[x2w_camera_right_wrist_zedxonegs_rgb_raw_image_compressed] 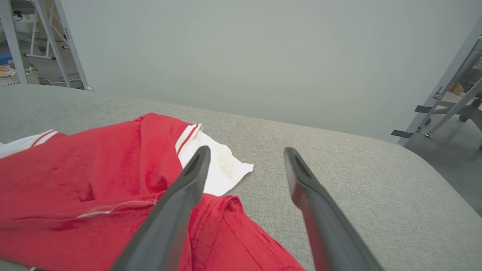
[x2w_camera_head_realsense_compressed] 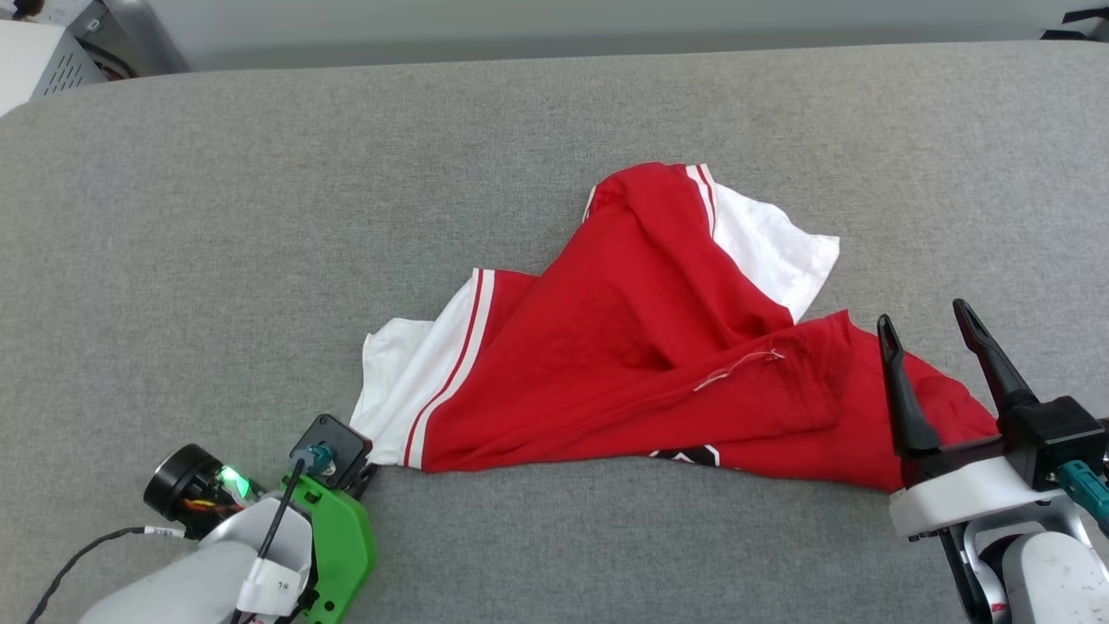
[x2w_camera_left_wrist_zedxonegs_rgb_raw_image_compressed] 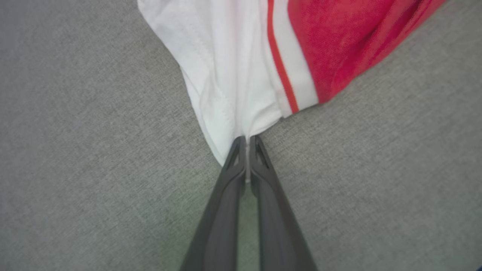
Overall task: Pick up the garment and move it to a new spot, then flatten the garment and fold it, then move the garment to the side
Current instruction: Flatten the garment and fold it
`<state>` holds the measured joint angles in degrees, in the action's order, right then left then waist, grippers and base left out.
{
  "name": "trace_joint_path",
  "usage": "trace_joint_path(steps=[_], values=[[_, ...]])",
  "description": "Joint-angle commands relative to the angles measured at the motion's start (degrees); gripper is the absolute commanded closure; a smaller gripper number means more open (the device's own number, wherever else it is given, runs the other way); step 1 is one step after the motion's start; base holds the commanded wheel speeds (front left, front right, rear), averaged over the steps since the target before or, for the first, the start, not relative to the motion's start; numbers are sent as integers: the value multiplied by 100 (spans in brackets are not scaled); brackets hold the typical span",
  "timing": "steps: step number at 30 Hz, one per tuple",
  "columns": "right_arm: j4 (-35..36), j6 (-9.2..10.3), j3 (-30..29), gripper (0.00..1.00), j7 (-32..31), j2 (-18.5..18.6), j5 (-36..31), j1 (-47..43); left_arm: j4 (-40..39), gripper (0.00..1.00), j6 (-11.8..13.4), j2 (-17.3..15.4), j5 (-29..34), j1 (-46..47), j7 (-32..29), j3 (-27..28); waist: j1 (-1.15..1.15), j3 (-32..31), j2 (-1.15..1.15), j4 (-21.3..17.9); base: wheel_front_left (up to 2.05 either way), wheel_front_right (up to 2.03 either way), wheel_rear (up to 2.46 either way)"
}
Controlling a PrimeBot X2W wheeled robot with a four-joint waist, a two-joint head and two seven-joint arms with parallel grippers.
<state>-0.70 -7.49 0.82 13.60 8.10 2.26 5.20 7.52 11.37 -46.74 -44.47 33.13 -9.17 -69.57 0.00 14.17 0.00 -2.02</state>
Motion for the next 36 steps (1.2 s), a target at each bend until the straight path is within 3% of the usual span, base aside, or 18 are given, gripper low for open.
trace_joint_path(steps=[1, 10, 20, 27, 31, 36], values=[[18, 0, -4, 0, -25, 31, 1, -59, 43, 0, 88, 53, -95, -232, 107, 27, 0, -99, 0, 27, 0, 0, 0], [237, 0, -153, 0, -178, 448, -13, 171, -315, 0, 800, 235, 52, -445, 1224, 455, 0, -363, 0, 195, 0, 0, 0], [379, 0, -13, 0, -832, 1460, 365, 1157, -618, 0, 1896, 555, 239, -678, 2327, 1292, 0, -279, 0, 488, 0, 0, 0], [141, 0, 836, 0, -2432, 2510, 1493, 1959, -799, 0, 2408, 1130, 988, -1024, 2413, 2355, 0, 47, 0, 721, 0, 0, 0], [-52, 0, 1562, 0, -3523, 3131, 2341, 2408, -984, 0, 2503, 1495, 1606, -1366, 2415, 2969, 0, 292, 0, 859, 0, 0, 0], [-295, 0, 2329, 0, -4642, 3620, 3239, 2948, -1166, 0, 2396, 1948, 2197, -1685, 2416, 3635, 0, 591, 0, 1007, 0, 0, 0]])
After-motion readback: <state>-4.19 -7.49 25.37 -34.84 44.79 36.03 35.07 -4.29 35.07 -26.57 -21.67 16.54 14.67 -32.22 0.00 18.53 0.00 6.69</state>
